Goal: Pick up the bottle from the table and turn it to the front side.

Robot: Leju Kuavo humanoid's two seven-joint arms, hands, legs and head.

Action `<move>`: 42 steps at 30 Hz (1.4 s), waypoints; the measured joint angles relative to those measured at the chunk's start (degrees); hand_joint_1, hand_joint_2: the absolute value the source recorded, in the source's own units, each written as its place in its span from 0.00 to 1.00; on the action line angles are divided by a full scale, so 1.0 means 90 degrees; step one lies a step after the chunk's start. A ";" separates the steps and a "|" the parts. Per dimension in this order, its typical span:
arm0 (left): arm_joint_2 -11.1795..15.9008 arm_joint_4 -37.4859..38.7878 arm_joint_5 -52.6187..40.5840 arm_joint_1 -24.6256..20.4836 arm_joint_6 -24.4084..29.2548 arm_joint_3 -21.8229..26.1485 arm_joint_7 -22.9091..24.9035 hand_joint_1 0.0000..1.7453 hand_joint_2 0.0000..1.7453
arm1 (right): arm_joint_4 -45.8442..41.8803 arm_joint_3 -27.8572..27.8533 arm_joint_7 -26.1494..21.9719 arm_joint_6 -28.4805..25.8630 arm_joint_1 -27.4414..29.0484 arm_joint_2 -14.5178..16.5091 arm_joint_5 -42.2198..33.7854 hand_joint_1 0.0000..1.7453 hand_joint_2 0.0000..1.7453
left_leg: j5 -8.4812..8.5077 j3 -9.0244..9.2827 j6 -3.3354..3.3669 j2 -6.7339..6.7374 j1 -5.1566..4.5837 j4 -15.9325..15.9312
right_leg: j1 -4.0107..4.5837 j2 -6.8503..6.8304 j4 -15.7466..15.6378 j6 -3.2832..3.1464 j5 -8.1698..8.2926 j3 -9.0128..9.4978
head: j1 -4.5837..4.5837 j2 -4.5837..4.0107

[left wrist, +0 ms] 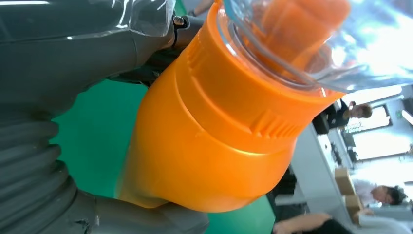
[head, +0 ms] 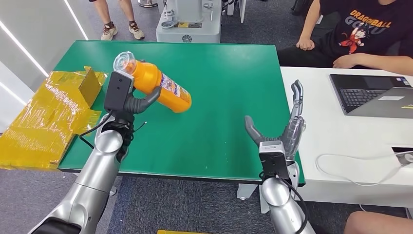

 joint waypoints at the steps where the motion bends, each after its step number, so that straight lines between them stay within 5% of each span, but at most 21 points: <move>1: 0.0058 -0.0001 -0.0058 -0.0054 0.0019 0.0039 0.0007 1.00 1.00 | -0.0013 0.0001 -0.0029 0.0000 0.0042 0.0001 -0.0039 0.00 1.00 | 0.0000 0.0000 0.0000 0.0000 0.0000 0.0000 | 0.0000 0.0000 0.0001 0.0000 0.0000 0.0000 | -0.0001 0.0000; 10: 0.0758 0.0032 -0.1403 -0.0835 0.0107 0.0214 0.0312 1.00 1.00 | -0.0264 0.0008 -0.0095 -0.0001 0.0494 0.0049 -0.0154 0.00 1.00 | 0.0005 -0.0001 -0.0007 0.0000 0.0003 -0.0001 | 0.0002 0.0000 0.0004 -0.0001 0.0000 -0.0002 | -0.0001 0.0000; 18: 0.1566 0.0328 -0.3086 -0.1735 -0.0652 0.0071 0.0838 1.00 1.00 | -0.0712 0.0063 -0.0048 0.0000 0.0939 0.0086 -0.0256 0.00 1.00 | 0.0006 -0.0001 -0.0009 0.0002 0.0004 -0.0001 | 0.0004 0.0002 0.0004 -0.0001 0.0000 -0.0005 | 0.0001 0.0000; 32: 0.2400 0.1879 -0.4899 -0.3362 -0.1885 -0.1429 0.1217 1.00 1.00 | -0.0963 0.0149 -0.0055 0.0000 0.1223 0.0084 -0.0468 0.00 1.00 | 0.0010 -0.0001 -0.0014 0.0007 0.0004 -0.0001 | 0.0003 0.0008 0.0005 -0.0005 0.0003 -0.0006 | 0.0000 0.0000; 42: 0.2903 0.2143 -0.5477 -0.3659 -0.2671 -0.2457 0.0419 1.00 1.00 | -0.1108 0.0259 -0.0011 0.0000 0.1346 0.0070 -0.0586 0.00 1.00 | 0.0010 -0.0001 -0.0015 0.0012 0.0005 -0.0004 | 0.0003 0.0012 0.0007 -0.0006 0.0002 -0.0008 | 0.0001 0.0000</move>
